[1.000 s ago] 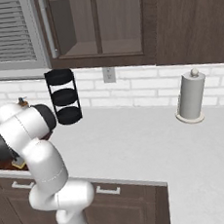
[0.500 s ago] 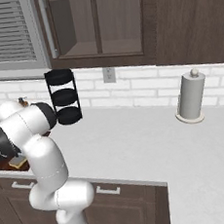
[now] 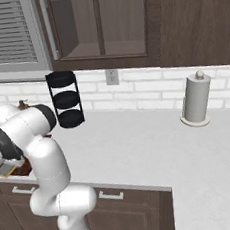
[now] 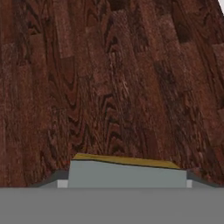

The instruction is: Pick up the sponge from the counter and clean the cutting board by briefly scrubbing or pressing down on the cutting board. Once finished, release the sponge.

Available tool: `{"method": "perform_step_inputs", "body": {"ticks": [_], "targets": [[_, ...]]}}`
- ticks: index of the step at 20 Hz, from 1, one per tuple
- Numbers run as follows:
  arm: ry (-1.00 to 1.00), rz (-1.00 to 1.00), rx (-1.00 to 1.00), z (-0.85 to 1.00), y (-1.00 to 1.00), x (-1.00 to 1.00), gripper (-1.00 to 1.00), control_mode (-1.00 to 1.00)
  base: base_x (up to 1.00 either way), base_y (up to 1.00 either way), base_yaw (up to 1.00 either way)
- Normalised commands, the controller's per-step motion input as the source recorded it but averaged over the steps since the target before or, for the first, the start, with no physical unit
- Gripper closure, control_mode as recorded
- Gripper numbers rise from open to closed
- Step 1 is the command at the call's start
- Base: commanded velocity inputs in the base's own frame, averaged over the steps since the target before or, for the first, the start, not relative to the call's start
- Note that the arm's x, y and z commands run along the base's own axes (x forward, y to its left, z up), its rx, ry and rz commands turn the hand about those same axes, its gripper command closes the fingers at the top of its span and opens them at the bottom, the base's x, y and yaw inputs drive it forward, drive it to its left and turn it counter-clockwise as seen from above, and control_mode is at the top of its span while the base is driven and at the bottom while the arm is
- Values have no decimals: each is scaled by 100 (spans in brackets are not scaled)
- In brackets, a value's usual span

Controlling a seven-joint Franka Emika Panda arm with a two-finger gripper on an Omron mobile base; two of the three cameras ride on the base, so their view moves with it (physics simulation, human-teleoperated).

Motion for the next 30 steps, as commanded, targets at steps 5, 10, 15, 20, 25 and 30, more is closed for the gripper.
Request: {"method": "perform_step_inputs", "body": {"ticks": [5, 10, 15, 20, 25, 30], "targets": [[-2, 0, 0, 0, 56, -9, 100, -100, 0, 0, 0], [-1, 0, 0, 0, 39, 2, 100, -100, 0, 0, 0], [0, 0, 0, 0, 0, 25, 100, -100, 0, 0, 0], [0, 0, -1, 1, -16, 32, 100, -100, 0, 0, 0], [-5, 0, 0, 23, -71, 30, 100, -100, 0, 0, 0], [-8, -3, 1, 22, -100, 7, 100, -100, 0, 0, 0]]}}
